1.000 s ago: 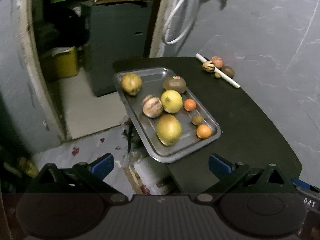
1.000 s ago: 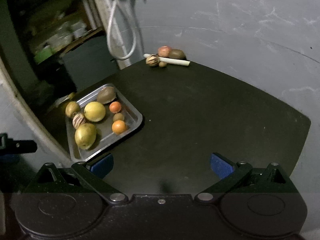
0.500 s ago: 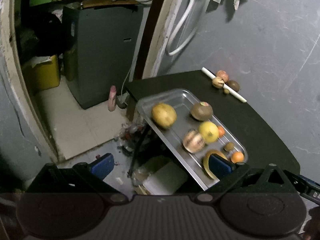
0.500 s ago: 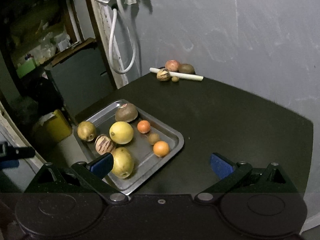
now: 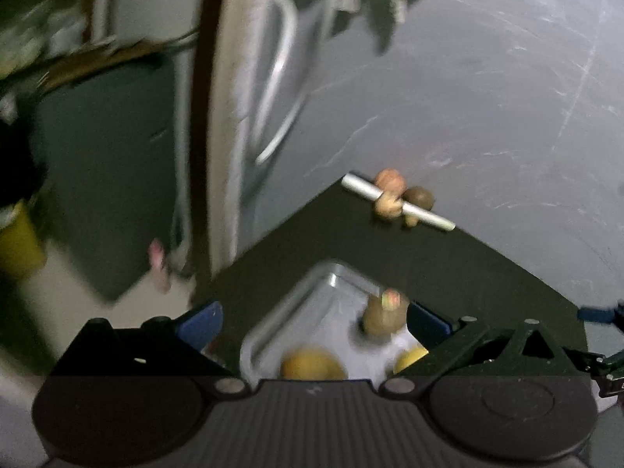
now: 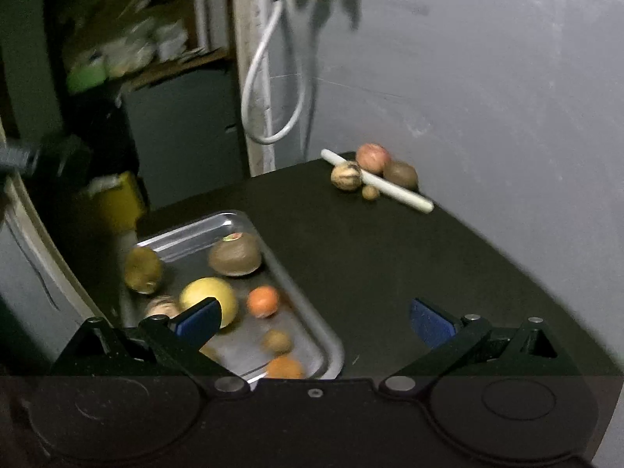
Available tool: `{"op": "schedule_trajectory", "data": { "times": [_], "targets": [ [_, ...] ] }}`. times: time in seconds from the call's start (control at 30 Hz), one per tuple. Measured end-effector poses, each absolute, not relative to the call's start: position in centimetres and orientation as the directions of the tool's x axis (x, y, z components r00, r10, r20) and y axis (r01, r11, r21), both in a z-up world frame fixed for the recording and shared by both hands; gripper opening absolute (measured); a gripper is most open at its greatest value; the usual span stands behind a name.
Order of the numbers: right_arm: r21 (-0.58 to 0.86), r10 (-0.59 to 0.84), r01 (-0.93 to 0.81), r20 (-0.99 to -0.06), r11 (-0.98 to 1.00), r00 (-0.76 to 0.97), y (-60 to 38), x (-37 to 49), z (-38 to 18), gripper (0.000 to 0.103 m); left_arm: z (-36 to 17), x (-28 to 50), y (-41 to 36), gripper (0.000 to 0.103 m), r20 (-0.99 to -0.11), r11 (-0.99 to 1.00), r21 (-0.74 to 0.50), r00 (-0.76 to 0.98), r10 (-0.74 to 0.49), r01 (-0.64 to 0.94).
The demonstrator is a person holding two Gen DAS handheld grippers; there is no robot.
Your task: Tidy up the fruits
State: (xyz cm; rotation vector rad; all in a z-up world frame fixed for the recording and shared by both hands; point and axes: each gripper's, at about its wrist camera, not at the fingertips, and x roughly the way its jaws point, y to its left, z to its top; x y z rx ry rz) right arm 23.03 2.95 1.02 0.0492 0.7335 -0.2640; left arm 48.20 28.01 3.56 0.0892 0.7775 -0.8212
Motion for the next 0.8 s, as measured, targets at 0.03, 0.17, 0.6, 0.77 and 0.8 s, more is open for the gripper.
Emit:
{"op": "schedule_trajectory", "data": {
  "times": [0.03, 0.17, 0.6, 0.77, 0.8],
  "targets": [
    [-0.064, -0.216, 0.235, -0.674, 0.97, 0.706, 2.2, 24.1, 0.7, 0.102, 3.7, 49.5, 26.8, 0.102, -0.651, 0.675, -0.198, 0.419, -0.633, 0.711],
    [-0.073, -0.172, 0.17, -0.708, 0.983, 0.685, -1.0, 28.7, -0.6, 0.102, 3.4, 53.9, 21.2, 0.102, -0.65, 0.553, -0.149, 0.34, -0.679, 0.82],
    [-0.088, -0.101, 0.052, -0.756, 0.995, 0.646, -9.4, 39.5, -5.0, 0.098, -2.5, 60.9, 5.6, 0.102, -0.681, 0.179, -0.062, 0.09, -0.726, 0.982],
    [-0.133, -0.099, -0.005, -0.762, 0.991, 0.64, -11.2, 42.1, -7.2, 0.092, -5.3, 62.7, 1.1, 0.102, -0.713, 0.069, -0.048, 0.014, -0.701, 0.996],
    [-0.139, -0.095, -0.019, -0.763, 0.99, 0.64, -11.5, 42.6, -7.6, 0.088, -5.7, 62.9, 0.5, 0.102, -0.717, 0.049, -0.044, 0.002, -0.697, 0.998]
  ]
}}
